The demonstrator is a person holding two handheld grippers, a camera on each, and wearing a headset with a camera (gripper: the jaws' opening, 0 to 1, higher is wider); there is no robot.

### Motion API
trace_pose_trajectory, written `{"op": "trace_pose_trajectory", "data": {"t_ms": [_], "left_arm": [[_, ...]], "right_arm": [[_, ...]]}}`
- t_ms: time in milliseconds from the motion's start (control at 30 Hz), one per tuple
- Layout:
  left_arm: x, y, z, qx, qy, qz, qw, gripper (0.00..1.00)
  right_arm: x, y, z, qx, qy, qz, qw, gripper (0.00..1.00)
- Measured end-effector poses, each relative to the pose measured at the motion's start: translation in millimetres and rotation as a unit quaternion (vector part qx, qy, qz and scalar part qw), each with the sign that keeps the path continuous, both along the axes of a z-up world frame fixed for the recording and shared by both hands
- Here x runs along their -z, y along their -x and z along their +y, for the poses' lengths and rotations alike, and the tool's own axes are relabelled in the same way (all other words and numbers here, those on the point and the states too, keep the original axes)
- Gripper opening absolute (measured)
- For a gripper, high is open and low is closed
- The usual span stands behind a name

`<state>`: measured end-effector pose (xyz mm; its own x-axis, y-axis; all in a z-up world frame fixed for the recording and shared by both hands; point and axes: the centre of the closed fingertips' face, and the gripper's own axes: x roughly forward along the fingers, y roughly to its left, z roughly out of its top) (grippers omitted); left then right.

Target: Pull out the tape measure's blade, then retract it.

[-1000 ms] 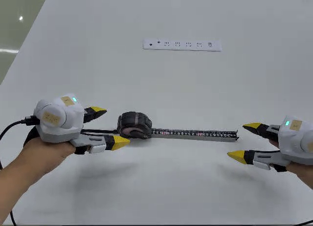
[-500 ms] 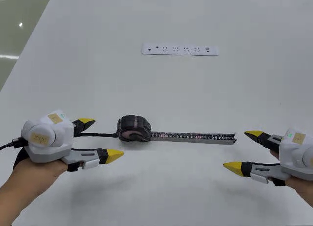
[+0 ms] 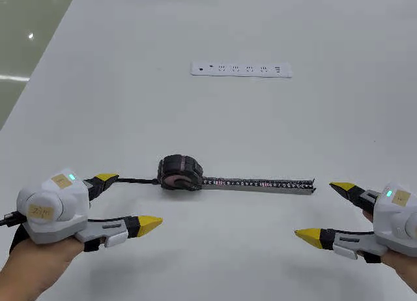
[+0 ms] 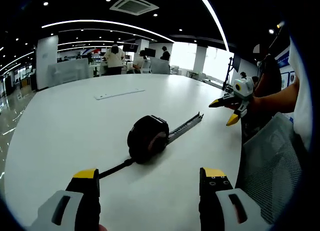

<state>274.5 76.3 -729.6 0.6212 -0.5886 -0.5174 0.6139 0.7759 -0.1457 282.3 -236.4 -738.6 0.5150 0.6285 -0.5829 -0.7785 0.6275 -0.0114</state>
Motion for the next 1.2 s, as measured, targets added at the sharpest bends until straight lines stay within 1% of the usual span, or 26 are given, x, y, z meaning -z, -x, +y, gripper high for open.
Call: {"op": "trace_pose_trajectory", "data": {"t_ms": [33,167,300,333,400,433,533,667,800,1000,1200], "left_arm": [[0.7,1.8,2.4,-0.006,-0.001,0.000,1.0000,0.80],[1.0,3.4,3.5,-0.009,0.002,0.001,1.0000,0.80],[-0.2,12.3,8.7,-0.024,0.012,0.002,0.9996,0.80],[-0.9,16.5,9.0,-0.024,0.010,0.001,0.9997,0.80],[-1.6,18.8,10.9,-0.027,0.013,0.001,0.9995,0.80],[-1.8,19.6,12.1,-0.031,0.016,0.002,0.9994,0.80],[0.7,22.6,13.9,-0.032,0.014,0.004,0.9994,0.80],[4.6,26.8,17.1,-0.037,0.016,0.009,0.9991,0.80],[5.3,32.0,17.4,-0.041,0.022,0.011,0.9988,0.80],[7.4,39.9,16.5,-0.049,0.032,0.016,0.9982,0.80],[7.7,45.2,16.7,-0.058,0.037,0.019,0.9974,0.80]], "right_arm": [[-0.6,1.4,0.0,0.002,-0.003,0.001,1.0000,0.76],[-1.0,2.1,0.0,0.004,-0.005,0.001,1.0000,0.77],[-0.3,7.0,-0.1,0.010,-0.009,0.004,0.9999,0.77],[0.1,8.3,-0.5,0.013,-0.011,0.005,0.9998,0.77],[-0.9,11.6,-0.3,0.015,-0.013,0.008,0.9998,0.78],[-2.7,13.0,-0.9,0.018,-0.015,0.006,0.9997,0.78],[-3.0,15.4,-2.1,0.024,-0.020,0.008,0.9995,0.78],[-3.7,18.5,-3.2,0.027,-0.019,0.006,0.9995,0.78],[-8.5,25.2,-1.1,0.032,-0.029,0.007,0.9990,0.79],[-3.7,34.7,0.5,0.035,-0.029,0.012,0.9989,0.79],[-3.3,38.0,1.5,0.037,-0.034,0.015,0.9986,0.80]]}}
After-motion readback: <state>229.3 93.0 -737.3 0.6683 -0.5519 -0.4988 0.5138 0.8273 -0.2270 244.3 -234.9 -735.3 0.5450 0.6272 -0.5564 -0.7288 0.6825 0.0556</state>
